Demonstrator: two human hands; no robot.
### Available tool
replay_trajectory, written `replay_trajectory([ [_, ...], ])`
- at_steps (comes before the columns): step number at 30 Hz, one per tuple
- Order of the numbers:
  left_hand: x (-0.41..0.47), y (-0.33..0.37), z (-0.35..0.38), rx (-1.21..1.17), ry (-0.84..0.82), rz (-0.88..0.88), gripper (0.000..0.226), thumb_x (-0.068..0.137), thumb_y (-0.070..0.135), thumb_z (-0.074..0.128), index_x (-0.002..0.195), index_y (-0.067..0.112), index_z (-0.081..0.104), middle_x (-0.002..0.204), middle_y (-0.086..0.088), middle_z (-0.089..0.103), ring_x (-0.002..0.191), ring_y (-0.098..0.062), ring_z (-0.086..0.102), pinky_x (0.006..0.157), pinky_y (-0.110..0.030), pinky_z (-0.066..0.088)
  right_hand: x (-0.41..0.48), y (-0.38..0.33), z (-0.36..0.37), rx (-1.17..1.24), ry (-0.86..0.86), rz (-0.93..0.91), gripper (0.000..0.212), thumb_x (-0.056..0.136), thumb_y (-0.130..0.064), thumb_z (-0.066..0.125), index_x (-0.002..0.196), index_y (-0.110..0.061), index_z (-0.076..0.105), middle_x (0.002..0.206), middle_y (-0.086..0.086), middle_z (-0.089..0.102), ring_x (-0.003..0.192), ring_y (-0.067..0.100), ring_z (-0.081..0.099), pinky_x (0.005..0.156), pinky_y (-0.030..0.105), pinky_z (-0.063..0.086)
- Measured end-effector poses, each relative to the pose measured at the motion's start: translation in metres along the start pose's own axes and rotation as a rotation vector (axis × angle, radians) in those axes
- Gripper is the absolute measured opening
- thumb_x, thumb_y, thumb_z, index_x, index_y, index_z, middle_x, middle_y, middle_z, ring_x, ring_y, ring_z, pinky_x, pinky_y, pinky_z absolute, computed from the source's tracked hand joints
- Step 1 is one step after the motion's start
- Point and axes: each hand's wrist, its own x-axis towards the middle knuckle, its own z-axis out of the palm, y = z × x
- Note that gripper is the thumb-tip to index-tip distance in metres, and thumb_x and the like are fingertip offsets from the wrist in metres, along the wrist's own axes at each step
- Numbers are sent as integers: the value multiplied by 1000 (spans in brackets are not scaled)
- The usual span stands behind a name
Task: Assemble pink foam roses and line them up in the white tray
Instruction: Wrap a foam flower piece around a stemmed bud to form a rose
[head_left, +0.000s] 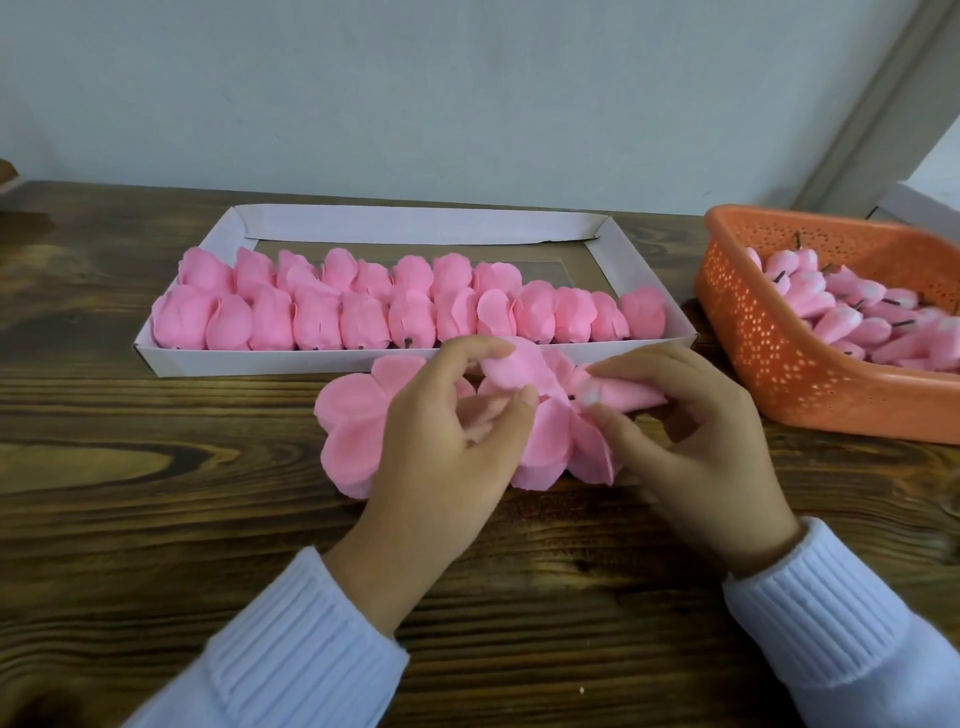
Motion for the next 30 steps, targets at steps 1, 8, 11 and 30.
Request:
replay_trajectory([
  [1, 1, 0, 0, -34, 6, -16, 25, 82, 16, 72, 104, 21, 61, 78, 12, 62, 55, 3, 57, 56, -7, 42, 0, 0, 0, 18, 13, -11, 20, 79, -14, 72, 99, -13, 71, 97, 0, 68, 95, 7, 61, 84, 22, 48],
  [8, 3, -6, -1, -90, 87, -156, 40, 67, 32, 85, 95, 32, 56, 94, 6, 62, 74, -17, 61, 68, -33, 51, -2, -5, 1, 102, 55, -94, 18, 83, -20, 69, 100, -14, 67, 97, 1, 67, 93, 11, 62, 82, 25, 48],
  [11, 5, -13, -1, -62, 103, -157, 37, 74, 14, 80, 92, 35, 55, 93, 13, 62, 70, -2, 59, 67, -21, 48, -3, -6, 2, 119, 38, -94, 20, 83, -21, 69, 100, -11, 66, 98, -1, 67, 93, 12, 62, 81, 30, 50],
  [30, -5, 5, 1, -363, -146, 181, 72, 88, 22, 54, 143, 29, 8, 117, -12, 61, 117, -23, 60, 101, -35, 45, -3, -10, 6, 177, -1, 89, 25, 74, -13, 75, 97, -19, 67, 88, -7, 71, 79, 7, 66, 69, 18, 51],
])
